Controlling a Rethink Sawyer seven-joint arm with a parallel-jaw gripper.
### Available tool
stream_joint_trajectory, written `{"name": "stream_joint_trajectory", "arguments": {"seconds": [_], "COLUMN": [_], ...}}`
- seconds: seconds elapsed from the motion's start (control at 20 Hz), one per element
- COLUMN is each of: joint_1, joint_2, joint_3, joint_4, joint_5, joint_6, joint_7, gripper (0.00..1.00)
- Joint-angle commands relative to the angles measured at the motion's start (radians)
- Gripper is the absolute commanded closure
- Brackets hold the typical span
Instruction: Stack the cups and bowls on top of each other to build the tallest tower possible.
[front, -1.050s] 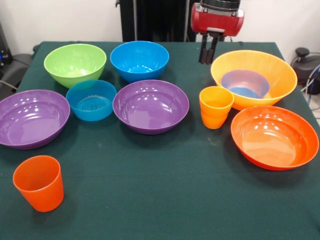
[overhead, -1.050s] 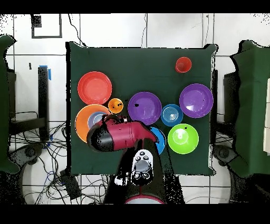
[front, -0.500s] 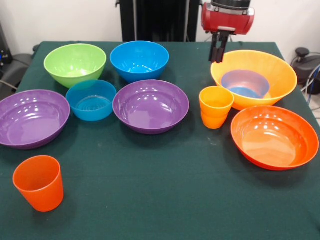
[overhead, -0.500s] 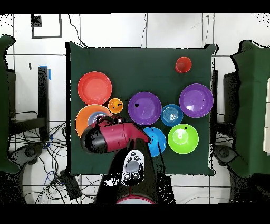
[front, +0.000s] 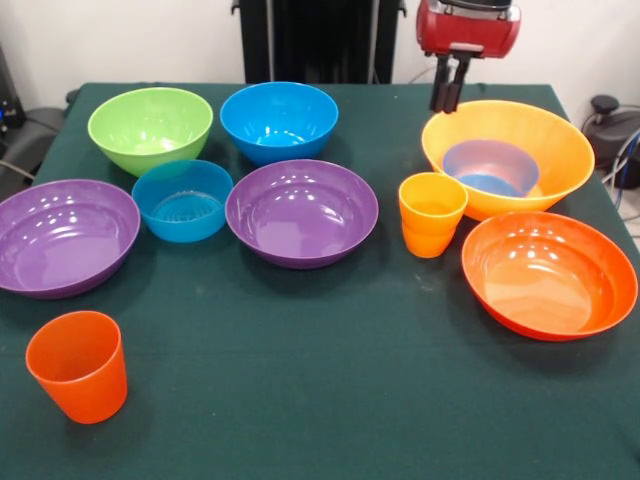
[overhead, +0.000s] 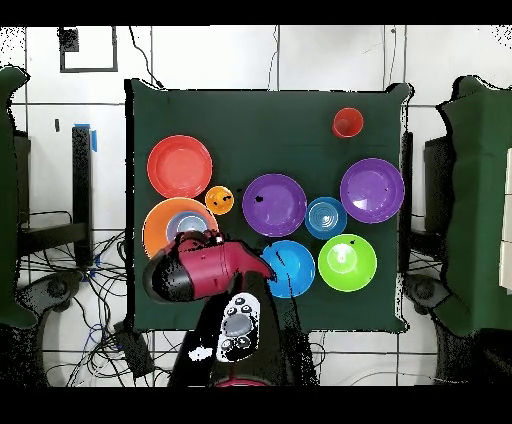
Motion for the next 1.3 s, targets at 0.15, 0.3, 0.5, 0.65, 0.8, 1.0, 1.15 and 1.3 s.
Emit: {"name": "stream_joint_trajectory", "arguments": {"seconds": [0.15, 0.3, 0.5, 0.65, 0.8, 1.0, 1.15, 1.3], "joint_1": [0.010, 0.007, 0.005, 0.005, 0.005, 0.005, 0.005, 0.004], "joint_2": [0.014, 0.015, 0.016, 0.017, 0.018, 0.020, 0.025, 0.044], "joint_3": [0.038, 0.036, 0.035, 0.036, 0.035, 0.033, 0.031, 0.027], "joint_4": [0.086, 0.083, 0.083, 0.083, 0.081, 0.076, 0.071, 0.069], "joint_5": [-0.020, -0.018, -0.017, -0.017, -0.018, -0.020, -0.029, -0.035], "joint_6": [0.025, 0.035, 0.033, 0.033, 0.035, 0.031, 0.016, -0.010], "joint_7": [0.087, 0.082, 0.081, 0.080, 0.079, 0.077, 0.074, 0.080], "gripper": [1.00, 1.00, 0.00, 0.00, 0.00, 0.00, 0.00, 0.00]}}
